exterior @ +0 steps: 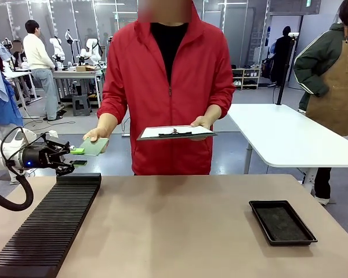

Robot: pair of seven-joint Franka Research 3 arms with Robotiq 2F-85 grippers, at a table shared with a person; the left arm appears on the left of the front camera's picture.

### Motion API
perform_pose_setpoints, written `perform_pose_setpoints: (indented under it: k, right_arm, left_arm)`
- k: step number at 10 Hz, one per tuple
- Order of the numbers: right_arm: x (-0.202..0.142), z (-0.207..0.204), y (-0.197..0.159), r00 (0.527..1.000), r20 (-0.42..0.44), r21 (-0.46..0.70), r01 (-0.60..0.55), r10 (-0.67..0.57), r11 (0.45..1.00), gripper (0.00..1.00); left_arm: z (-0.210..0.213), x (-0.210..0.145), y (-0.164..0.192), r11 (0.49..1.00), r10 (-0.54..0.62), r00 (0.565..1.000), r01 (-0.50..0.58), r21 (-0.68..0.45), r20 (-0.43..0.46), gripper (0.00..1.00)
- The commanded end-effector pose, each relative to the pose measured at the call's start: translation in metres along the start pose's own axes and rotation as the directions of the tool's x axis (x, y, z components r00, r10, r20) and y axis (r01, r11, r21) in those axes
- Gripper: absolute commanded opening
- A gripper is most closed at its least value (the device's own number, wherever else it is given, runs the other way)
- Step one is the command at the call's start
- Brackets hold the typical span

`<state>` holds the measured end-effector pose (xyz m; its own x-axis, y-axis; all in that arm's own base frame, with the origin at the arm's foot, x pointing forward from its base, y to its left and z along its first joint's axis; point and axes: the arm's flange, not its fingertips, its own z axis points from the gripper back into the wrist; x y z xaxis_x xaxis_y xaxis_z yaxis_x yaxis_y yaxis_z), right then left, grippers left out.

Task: Inspect the PCB.
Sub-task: Release the Blank PCB you were holding.

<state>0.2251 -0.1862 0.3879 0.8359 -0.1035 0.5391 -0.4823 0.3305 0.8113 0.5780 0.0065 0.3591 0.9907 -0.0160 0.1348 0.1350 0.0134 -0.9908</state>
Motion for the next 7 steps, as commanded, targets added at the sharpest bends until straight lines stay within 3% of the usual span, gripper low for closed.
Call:
perform_pose_setpoints:
  k: [1, 2, 4, 5, 7]
  right_arm:
    - [-0.0007, 0.0014, 0.0006, 1.000, 0.002, 0.006, -0.007, 0.007, 1.000, 1.00]
    - [-0.0007, 0.0014, 0.0006, 1.000, 0.002, 0.006, -0.007, 0.007, 1.000, 1.00]
    - [-0.0007, 0.0014, 0.0006, 1.000, 0.002, 0.006, -0.007, 0.007, 1.000, 1.00]
    - [-0.0007, 0.0014, 0.0006, 1.000, 0.002, 0.006, -0.007, 0.007, 1.000, 1.00]
    - [-0.0007, 0.0014, 0.0006, 1.000, 0.002, 0.006, -0.007, 0.007, 1.000, 1.00]
  left_arm:
    - [0.0010, -0.0012, 0.0005, 1.000, -0.002, 1.000, 0.002, -0.009, -0.019, 0.88]
    - [0.0014, -0.0010, 0.0018, 1.000, 0.001, 1.000, -0.001, -0.012, -0.019, 1.00]
    - [0.0023, -0.0018, 0.0028, 1.000, 0.005, 1.000, -0.005, -0.016, -0.022, 1.00]
    - [0.0030, -0.0019, 0.0028, 1.000, 0.004, 1.000, -0.004, -0.018, -0.017, 0.94]
    - [0.0049, -0.0022, 0.0048, 1.000, 0.005, 1.000, -0.005, -0.022, -0.007, 1.00]
